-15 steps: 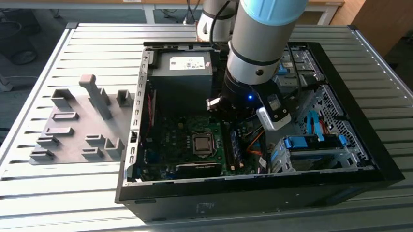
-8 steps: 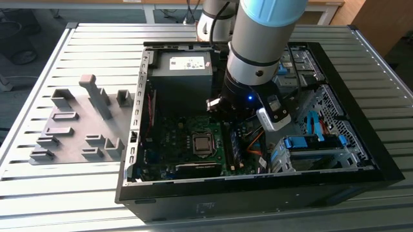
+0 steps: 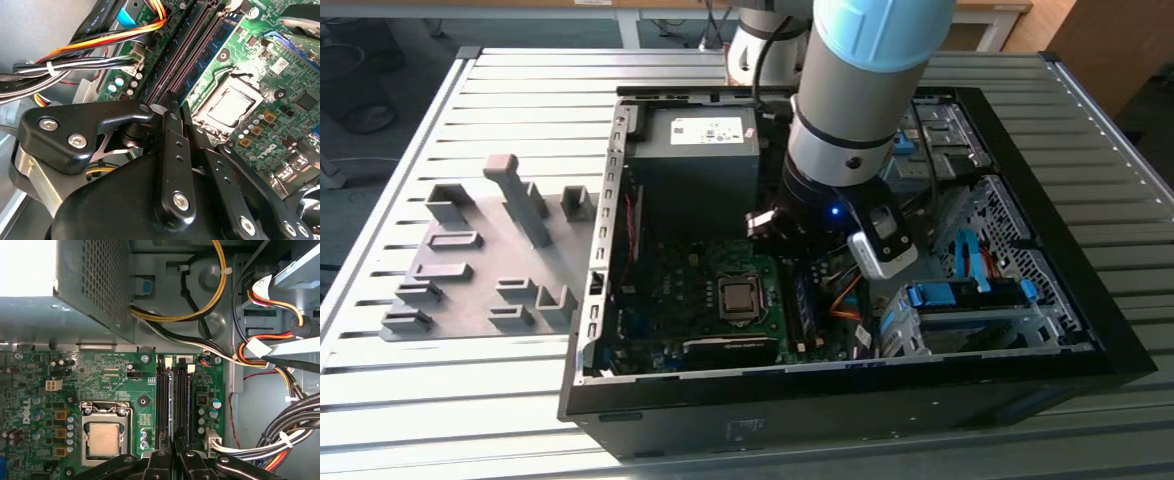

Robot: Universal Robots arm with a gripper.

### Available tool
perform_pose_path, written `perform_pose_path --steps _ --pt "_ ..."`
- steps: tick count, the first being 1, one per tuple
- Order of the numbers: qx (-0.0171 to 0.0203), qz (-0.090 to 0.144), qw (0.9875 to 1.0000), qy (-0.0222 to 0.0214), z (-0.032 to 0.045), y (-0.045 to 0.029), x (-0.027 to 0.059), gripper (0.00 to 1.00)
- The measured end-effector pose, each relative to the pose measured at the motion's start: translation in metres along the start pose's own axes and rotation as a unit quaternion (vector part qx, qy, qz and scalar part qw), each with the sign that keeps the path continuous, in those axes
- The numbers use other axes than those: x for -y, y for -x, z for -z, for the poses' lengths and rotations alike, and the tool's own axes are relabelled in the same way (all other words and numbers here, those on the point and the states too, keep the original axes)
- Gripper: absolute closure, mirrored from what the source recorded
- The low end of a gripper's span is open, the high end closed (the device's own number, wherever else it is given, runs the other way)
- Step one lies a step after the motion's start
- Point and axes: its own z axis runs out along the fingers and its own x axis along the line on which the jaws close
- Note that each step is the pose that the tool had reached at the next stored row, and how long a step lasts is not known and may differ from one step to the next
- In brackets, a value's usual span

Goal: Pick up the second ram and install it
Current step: 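Insert the second ram into the second slot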

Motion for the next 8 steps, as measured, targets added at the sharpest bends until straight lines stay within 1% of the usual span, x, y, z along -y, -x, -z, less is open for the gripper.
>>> perform_pose_path --steps 4,8 --pt "-0.0002 0.0 1.0 0.0001 -0.0021 -0.0022 0.0001 0.86" --pt "-0.0002 0.0 1.0 0.0005 -0.0041 -0.0022 0.0003 0.86"
